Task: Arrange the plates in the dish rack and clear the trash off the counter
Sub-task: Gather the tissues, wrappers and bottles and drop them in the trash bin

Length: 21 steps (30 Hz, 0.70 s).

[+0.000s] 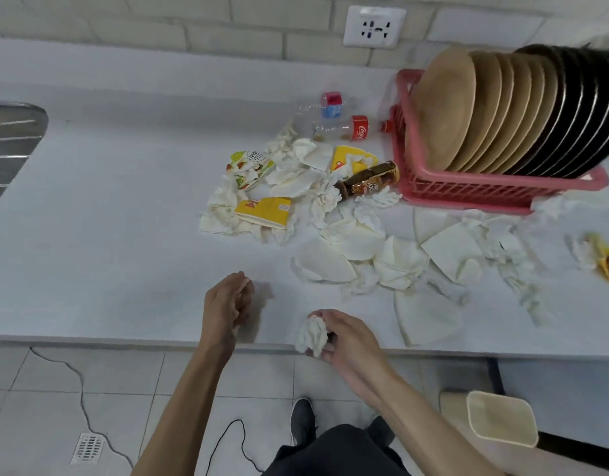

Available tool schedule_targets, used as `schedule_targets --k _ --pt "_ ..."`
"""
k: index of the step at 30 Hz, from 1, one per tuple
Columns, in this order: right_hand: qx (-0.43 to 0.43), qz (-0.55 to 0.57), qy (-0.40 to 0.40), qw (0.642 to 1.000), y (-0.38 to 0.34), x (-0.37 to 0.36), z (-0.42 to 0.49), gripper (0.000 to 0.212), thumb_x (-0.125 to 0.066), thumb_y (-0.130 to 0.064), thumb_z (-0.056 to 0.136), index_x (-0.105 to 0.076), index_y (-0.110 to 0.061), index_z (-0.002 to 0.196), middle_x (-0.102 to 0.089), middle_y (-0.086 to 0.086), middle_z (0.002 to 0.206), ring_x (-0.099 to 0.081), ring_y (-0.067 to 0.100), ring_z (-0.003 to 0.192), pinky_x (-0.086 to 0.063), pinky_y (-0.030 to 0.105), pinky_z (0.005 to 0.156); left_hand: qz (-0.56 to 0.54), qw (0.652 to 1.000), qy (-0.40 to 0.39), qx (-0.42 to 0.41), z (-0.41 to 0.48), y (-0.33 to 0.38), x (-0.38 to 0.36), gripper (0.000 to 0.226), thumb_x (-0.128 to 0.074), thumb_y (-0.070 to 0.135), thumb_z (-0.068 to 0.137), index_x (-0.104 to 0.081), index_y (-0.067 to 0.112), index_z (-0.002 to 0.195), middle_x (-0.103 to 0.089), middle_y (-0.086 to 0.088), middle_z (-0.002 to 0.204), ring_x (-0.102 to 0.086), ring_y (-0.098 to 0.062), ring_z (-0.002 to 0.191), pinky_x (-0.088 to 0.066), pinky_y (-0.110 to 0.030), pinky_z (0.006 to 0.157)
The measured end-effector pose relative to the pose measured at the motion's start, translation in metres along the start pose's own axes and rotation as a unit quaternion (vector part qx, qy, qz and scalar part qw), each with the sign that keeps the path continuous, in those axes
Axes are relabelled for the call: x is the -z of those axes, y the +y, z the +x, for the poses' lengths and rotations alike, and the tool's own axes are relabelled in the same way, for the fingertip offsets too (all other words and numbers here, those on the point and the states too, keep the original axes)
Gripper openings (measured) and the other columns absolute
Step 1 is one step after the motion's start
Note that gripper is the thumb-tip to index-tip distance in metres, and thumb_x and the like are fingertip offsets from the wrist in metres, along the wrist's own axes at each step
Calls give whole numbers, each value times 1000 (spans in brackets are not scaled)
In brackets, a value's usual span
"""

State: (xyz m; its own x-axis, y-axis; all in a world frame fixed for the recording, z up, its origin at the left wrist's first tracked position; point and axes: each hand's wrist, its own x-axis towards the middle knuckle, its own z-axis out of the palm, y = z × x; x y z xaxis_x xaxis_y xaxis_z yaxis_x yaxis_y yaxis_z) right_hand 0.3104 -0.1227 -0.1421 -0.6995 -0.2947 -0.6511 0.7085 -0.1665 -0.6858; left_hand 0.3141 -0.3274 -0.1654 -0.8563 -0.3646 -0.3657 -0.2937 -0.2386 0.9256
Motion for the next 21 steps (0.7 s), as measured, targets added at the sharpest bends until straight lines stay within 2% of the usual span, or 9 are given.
schedule_targets --k 2,3,6,9,12,15,18,20,21 --pt "-24 70 8 997 11 7 -9 21 -57 -18 98 -58 -1 86 -54 15 87 -58 26 82 -57 44 81 16 999 -35 26 -10 -5 -18 48 -53 30 95 -30 6 60 -23 -4 58 -16 -16 50 -12 -29 48" --pt "-20 95 6 995 15 9 -15 21 -61 -16 95 -55 -3 80 -52 15 86 -55 29 82 -57 44 79 21 998 -50 40 -17 -9 -27 49 -53 27 99 -31 4 62 -22 -5 58 -16 -15 50 -13 -27 47" --pt "13 89 -18 996 28 20 -32 37 -70 5 84 -43 -10 63 -49 11 75 -54 25 68 -56 35 66 34 990 -112 82 -43 -22 -50 46 -50 25 102 -31 10 62 -22 -4 55 -14 -13 48 -9 -25 47" --pt "24 70 -4 997 36 34 -46 39 -62 16 81 -39 -12 65 -49 7 70 -53 20 58 -52 31 57 68 980 -163 93 -66 -30 -69 46 -47 26 104 -30 11 63 -22 -5 55 -16 -12 44 -9 -23 46" --pt "17 64 51 996 39 61 -60 33 -55 16 88 -43 -8 69 -50 11 77 -54 20 57 -48 32 54 103 967 -215 96 -80 -34 -93 43 -47 27 103 -37 10 64 -26 -4 56 -20 -13 42 -13 -21 44" --pt "26 23 77 996 36 91 -82 15 -51 11 93 -55 -2 87 -56 14 82 -62 24 59 -48 32 55 135 948 -276 84 -91 -38 -120 44 -47 29 104 -44 9 64 -28 -6 54 -24 -14 35 -21 -19 40" --pt "36 95 127 987 40 125 -106 16 -48 9 95 -63 5 95 -61 14 78 -63 19 60 -49 30 58 168 928 -322 86 -104 -49 -152 38 -43 27 105 -60 8 77 -33 -6 48 -24 -14 32 -21 -18 38" --pt "24 120 177 977 44 151 -121 19 -51 1 97 -70 0 93 -62 10 79 -59 17 64 -46 27 57 201 910 -355 76 -115 -59 -178 35 -43 28 106 -67 8 89 -34 -8 43 -23 -14 32 -21 -19 38" --pt "19 123 204 971 46 165 -129 19 -54 -4 96 -72 -3 92 -62 6 77 -57 15 63 -45 24 54 215 900 -372 72 -123 -64 -193 36 -43 29 105 -68 10 88 -33 -8 42 -23 -14 32 -22 -19 38"
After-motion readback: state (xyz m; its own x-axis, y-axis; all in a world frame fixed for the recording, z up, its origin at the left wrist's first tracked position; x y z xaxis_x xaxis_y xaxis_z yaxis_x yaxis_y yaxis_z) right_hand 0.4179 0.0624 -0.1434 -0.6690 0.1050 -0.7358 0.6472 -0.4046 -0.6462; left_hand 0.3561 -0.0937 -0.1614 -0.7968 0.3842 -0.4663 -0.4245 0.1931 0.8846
